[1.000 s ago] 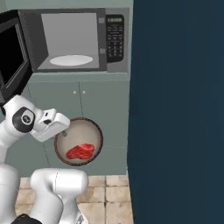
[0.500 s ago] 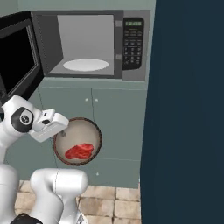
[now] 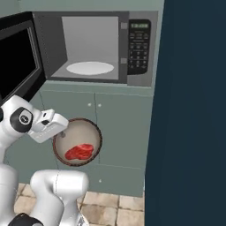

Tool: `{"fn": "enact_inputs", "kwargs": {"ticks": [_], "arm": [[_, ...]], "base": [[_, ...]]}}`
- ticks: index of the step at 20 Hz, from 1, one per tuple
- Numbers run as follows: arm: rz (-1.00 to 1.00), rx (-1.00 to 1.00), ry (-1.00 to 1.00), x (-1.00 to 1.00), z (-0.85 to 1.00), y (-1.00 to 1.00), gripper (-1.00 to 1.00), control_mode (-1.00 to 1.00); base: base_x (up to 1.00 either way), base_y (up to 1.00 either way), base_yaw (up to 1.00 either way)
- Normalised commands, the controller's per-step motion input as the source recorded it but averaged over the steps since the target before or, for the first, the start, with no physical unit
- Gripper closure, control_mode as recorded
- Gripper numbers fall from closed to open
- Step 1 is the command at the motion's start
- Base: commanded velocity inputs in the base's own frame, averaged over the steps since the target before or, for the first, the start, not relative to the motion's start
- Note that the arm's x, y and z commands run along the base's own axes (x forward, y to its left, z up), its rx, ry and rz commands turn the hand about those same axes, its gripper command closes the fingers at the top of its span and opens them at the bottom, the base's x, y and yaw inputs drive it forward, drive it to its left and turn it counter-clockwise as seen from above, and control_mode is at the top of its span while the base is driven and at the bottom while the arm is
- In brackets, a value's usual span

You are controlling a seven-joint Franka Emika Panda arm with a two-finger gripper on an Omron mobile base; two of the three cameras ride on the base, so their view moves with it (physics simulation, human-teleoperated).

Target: Remove the kiwi from the bowl and place it on the small plate. Then place the bowl with only the steak in the microwave, close the door, and press the start button to microwave the steak.

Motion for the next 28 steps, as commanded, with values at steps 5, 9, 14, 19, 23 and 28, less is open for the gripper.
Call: {"fn": "enact_inputs", "kwargs": {"ticks": [5,9,14,19,23,28], "arm": [[0.00,0.00,0.00,0.00,0.00,0.00,1.00,1.00],[0.00,0.00,0.00,0.00,0.00,0.00,1.00,1.00],[0.00,0.00,0.00,0.00,0.00,0.00,1.00,1.00],[0.00,0.00,0.00,0.00,0.00,0.00,1.00,1.00],[0.00,0.00,0.00,0.00,0.00,0.00,1.00,1.00],[0.00,0.00,0.00,0.00,0.00,0.00,1.00,1.00]], "base": [[0.46,-0.16,0.09],[0.39,-0.19,0.09],[0.30,-0.34,0.07],[0.33,-0.35,0.07],[0.48,-0.16,0.05],[0.50,-0.04,0.04]]}}
